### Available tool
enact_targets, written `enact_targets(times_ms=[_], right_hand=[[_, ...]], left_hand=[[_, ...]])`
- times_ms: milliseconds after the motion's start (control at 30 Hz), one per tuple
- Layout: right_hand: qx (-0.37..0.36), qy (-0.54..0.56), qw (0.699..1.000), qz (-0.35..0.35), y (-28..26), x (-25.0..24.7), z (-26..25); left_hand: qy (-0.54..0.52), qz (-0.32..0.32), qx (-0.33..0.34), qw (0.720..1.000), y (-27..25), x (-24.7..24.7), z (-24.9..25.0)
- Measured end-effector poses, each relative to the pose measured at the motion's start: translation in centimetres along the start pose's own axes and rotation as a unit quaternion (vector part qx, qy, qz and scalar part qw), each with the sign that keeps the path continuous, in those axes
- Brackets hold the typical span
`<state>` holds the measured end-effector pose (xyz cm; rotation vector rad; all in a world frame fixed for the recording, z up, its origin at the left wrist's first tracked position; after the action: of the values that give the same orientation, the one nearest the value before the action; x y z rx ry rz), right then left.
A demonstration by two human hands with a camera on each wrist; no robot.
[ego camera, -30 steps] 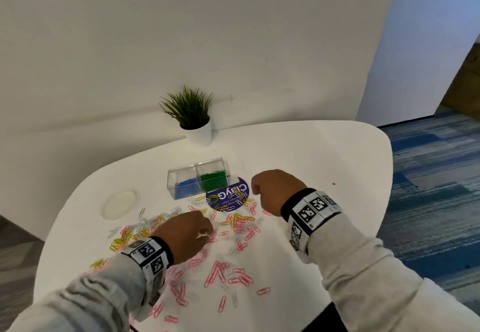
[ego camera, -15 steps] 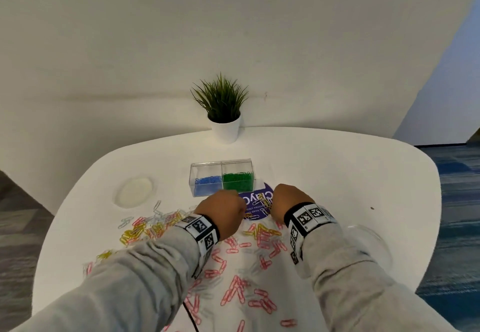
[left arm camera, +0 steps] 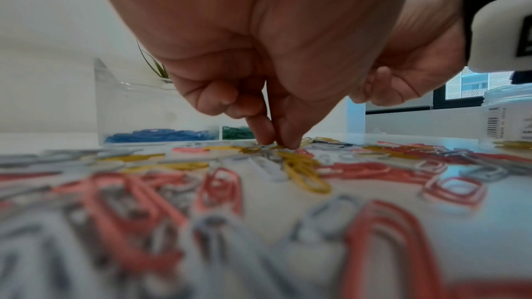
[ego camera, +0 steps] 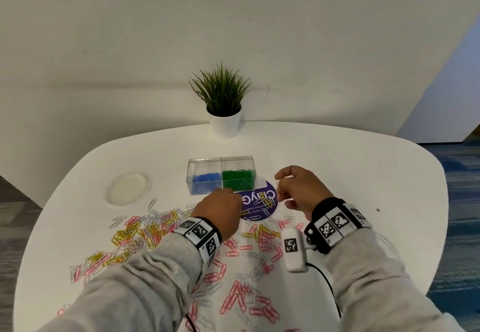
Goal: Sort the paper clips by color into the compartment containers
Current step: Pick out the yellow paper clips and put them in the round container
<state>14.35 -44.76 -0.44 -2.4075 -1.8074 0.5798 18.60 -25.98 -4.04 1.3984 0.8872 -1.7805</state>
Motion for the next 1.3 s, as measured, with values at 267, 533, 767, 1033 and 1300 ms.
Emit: enact_targets(times_ms=[267,533,767,1033,1300], right_hand=[[-0.040,-0.297,0.953,-0.051,3.0,1.9,0.0],[-0.083,-0.441,0.889,-0.089,3.7,2.9,1.1],[0.020,-0.139,0.988,-0.058,3.6,1.5,0.4],[0.088,-0.027,0.995,-0.029,4.6,1.9,-0.3],[0.003,-0.430,0.901,-0.051,5.7,4.2,-0.2]], left_hand=[[-0.026,0.051,-0.008,0.998,-0.6,-1.0,0.3],[-0.056,0.053,-0.023,0.997,-1.0,-1.4,0.1],[-0.057,0.042,-0.004,0.997,-0.7,-0.7,-0.2],[0.022,0.016,0.008,1.000,-0.7,-0.1,-0.5],[0.005,0.003,0.000,1.000,-0.9,0.1,-0.3]])
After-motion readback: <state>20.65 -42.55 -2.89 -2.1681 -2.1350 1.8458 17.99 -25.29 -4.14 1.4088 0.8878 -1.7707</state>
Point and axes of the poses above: each hand's wrist, its own y-axis towards the middle knuckle, its own x-axis out of the palm, z = x × y, the point moved 4 cm from there along y, towards the middle knuckle, and after that the axes turned 4 degrees about -x, right-handed, at the moved point
